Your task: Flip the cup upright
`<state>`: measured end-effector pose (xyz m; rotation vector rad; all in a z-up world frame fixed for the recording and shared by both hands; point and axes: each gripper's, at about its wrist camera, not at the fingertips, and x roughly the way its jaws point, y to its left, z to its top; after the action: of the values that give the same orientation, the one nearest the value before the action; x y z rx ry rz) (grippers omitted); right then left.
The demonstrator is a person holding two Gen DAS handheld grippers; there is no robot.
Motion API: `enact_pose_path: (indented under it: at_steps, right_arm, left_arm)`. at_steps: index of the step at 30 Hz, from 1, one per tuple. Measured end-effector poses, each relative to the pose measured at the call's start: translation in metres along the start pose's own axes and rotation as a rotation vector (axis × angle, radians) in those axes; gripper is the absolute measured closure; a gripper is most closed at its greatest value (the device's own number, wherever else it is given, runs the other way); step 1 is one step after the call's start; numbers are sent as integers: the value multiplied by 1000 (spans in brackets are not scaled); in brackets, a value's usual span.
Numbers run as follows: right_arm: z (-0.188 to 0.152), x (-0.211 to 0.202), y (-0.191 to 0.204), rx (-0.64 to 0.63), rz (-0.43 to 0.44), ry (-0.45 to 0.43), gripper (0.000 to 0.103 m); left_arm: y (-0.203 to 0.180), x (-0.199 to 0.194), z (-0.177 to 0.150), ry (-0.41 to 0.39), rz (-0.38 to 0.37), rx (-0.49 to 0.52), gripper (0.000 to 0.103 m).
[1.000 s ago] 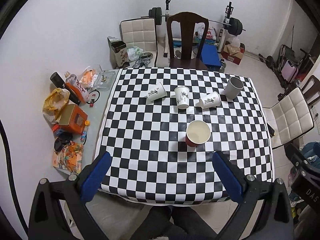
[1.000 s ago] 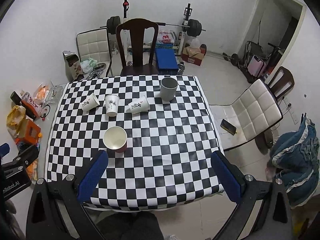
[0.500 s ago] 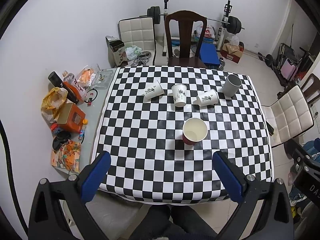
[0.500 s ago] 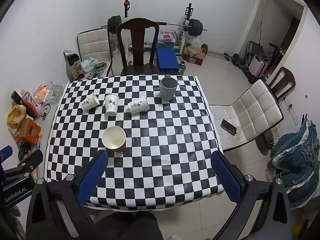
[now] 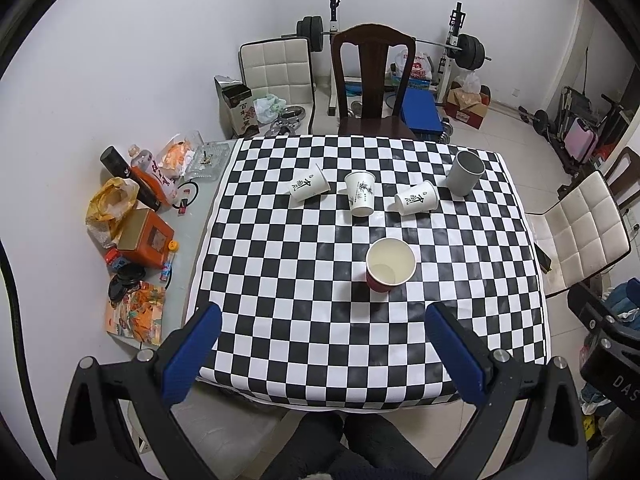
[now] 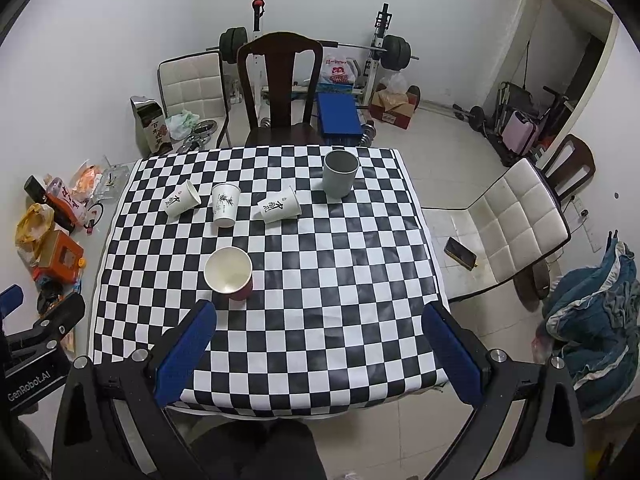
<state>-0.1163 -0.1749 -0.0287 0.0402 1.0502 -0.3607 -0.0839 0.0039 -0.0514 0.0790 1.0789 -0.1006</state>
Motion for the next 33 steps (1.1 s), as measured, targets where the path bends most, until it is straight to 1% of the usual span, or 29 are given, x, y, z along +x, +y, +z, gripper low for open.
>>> enact_pose_path:
  at_steps: [1,3,8,10,14,15,29,30,32,33]
  right_arm:
    - [0,-5,-3,0,1,0,0]
    - [0,1,0,0,0,0,0]
    - [0,-5,-3,0,1,0,0]
    - [1,0,0,2,1,1,0]
    - [1,-6,-4,2,2,-2,0]
    - [1,-1,-1,1,1,-1,0]
    - [1,-6,-4,3,1,1,0]
    - [1,-2,-1,2,3,1,0]
    - [1,-7,-5,1,2,-2,0]
    - [1,-2,-2,1,3,0,0]
  left_arm:
    - [0,0,0,-1,3,0,0]
    - [0,1,0,1,2,-1,0]
    - [2,0,-1,-2,2,3,0]
    - [3,-2,-2,-5,6,3,0]
    - [3,1,-1,-4,5,7,0]
    - [3,0,-1,-4,5,9,0]
    - [3,4,-1,-6,8,3,0]
    - [3,4,-1,-6,8,3,0]
    - [3,4,-1,-6,8,3,0]
    - [4,5,-1,-6,9,2,0]
